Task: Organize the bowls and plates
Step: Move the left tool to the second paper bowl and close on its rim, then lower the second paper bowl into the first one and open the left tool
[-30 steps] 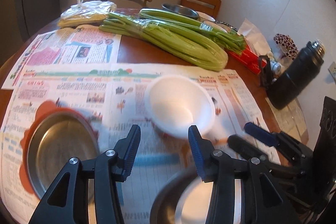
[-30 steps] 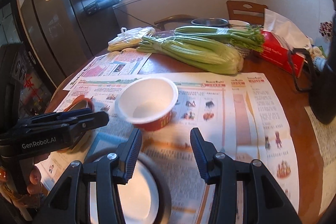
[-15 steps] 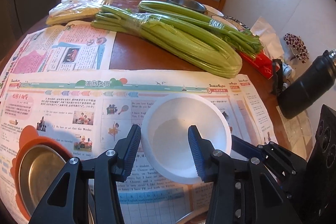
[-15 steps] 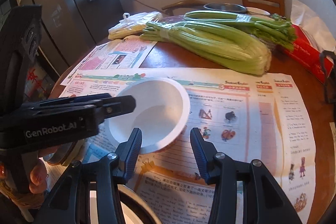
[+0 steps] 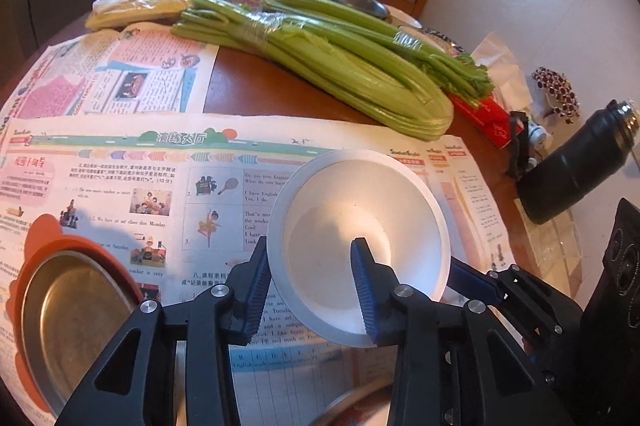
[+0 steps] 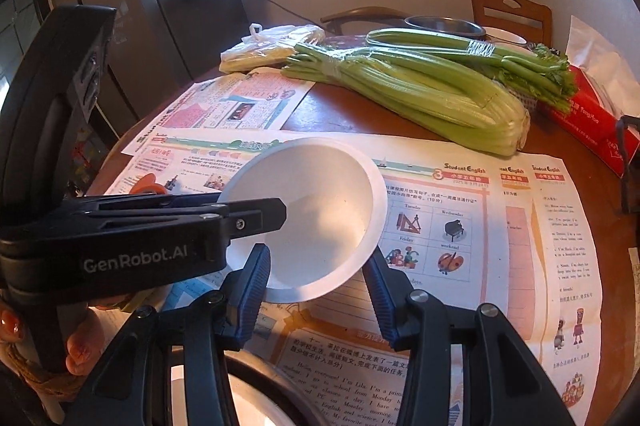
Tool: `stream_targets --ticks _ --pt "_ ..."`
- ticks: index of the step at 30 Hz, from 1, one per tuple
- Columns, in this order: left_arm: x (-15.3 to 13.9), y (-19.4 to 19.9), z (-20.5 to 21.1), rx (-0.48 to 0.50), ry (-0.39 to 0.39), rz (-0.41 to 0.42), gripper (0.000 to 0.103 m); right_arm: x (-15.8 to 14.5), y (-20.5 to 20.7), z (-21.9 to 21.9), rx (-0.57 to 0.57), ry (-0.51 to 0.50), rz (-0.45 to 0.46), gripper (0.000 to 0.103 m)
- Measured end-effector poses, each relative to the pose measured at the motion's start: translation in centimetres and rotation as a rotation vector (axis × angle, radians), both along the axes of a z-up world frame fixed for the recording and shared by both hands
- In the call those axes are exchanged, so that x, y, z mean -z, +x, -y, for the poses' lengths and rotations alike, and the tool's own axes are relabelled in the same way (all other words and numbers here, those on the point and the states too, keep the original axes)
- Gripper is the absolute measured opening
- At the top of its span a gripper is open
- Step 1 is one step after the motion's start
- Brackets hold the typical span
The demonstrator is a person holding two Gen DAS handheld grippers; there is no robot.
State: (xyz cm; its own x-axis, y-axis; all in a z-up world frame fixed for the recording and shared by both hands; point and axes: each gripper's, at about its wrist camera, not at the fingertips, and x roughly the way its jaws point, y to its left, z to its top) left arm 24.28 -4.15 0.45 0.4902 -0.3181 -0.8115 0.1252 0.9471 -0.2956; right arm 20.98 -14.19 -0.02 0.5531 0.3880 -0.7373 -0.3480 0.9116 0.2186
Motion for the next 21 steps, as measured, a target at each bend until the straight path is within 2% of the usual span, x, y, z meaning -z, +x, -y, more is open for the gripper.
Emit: stream_targets --ticks 12,21 --pt "-4.4 -6.0 0.0 0.028 -0.002 0.113 0.040 -4.0 -5.2 0.2 0.005 0.011 0.097 0.048" --pt "-5.3 -10.8 0.7 0.052 0.011 0.153 0.040 -4.9 -9.6 0.9 0.012 0.024 0.124 0.049"
